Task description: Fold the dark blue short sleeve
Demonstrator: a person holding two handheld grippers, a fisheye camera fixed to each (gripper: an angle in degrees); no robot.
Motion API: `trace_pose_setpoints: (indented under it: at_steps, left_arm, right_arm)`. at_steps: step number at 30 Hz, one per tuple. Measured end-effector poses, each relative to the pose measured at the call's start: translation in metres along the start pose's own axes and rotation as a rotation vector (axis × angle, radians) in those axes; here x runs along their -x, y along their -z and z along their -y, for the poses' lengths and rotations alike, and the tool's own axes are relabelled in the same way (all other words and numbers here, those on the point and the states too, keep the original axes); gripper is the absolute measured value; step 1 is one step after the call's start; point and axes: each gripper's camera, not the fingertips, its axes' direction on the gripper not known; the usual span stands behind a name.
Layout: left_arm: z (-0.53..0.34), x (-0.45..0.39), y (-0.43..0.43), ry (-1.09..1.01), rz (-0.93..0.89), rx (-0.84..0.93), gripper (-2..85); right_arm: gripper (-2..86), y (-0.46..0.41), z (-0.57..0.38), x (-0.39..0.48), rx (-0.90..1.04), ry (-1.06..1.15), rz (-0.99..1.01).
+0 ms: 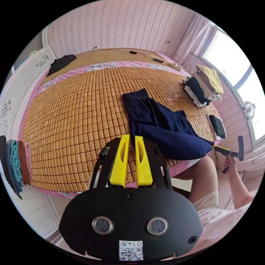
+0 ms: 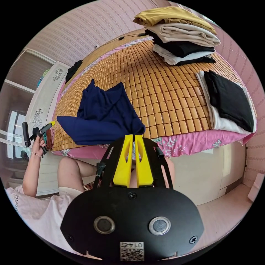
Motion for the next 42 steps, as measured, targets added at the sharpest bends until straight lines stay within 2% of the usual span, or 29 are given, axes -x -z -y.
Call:
trace_pose_setpoints:
  at_steps: [2, 6, 9, 13, 15, 20, 25, 29, 32, 37, 42]
  left_arm:
    - [0.000, 0.006, -0.013, 0.009, -0.016, 0.075, 6.2]
    - [-0.016, 0.000, -0.033, -0.006, -0.101, 0.135, 7.3]
    - [-0.014, -0.022, -0.044, -0.036, -0.167, 0.144, 8.1]
    - [0.003, -0.058, -0.052, -0.095, -0.185, 0.112, 9.9]
    - [0.018, -0.079, -0.066, -0.130, -0.158, 0.155, 10.3]
    - [0.030, -0.107, -0.087, -0.138, -0.100, 0.282, 2.0]
    - [0.011, -0.119, -0.053, -0.159, -0.134, 0.239, 0.2]
    - [-0.018, -0.128, -0.018, -0.152, -0.204, 0.259, -0.4]
    - [-0.038, -0.147, 0.011, -0.211, -0.124, 0.280, -0.5]
    - [-0.067, -0.175, 0.058, -0.269, -0.012, 0.242, -0.6]
    - [-0.095, -0.202, 0.101, -0.292, 0.015, 0.197, -0.8]
  right_arm:
    - [0.5, -0.017, -0.001, -0.003, 0.055, -0.013, -0.048]
    - [0.5, -0.028, -0.007, -0.013, 0.076, -0.041, -0.016]
    - [0.6, -0.031, -0.008, -0.020, 0.087, -0.060, 0.000]
    - [0.9, -0.030, -0.005, -0.023, 0.093, -0.056, -0.004]
    - [1.2, -0.028, -0.003, -0.024, 0.096, -0.053, -0.007]
    - [4.0, -0.013, -0.003, -0.031, 0.080, -0.039, -0.059]
    - [8.0, 0.001, -0.005, -0.050, 0.032, -0.059, -0.097]
    - [9.4, -0.020, 0.007, -0.065, 0.086, -0.086, -0.066]
    - [4.4, -0.044, 0.014, -0.072, 0.204, -0.088, -0.032]
    - [0.5, -0.027, 0.005, -0.072, 0.158, -0.024, -0.032]
    - [0.6, 0.004, -0.009, -0.084, 0.086, -0.011, 0.090]
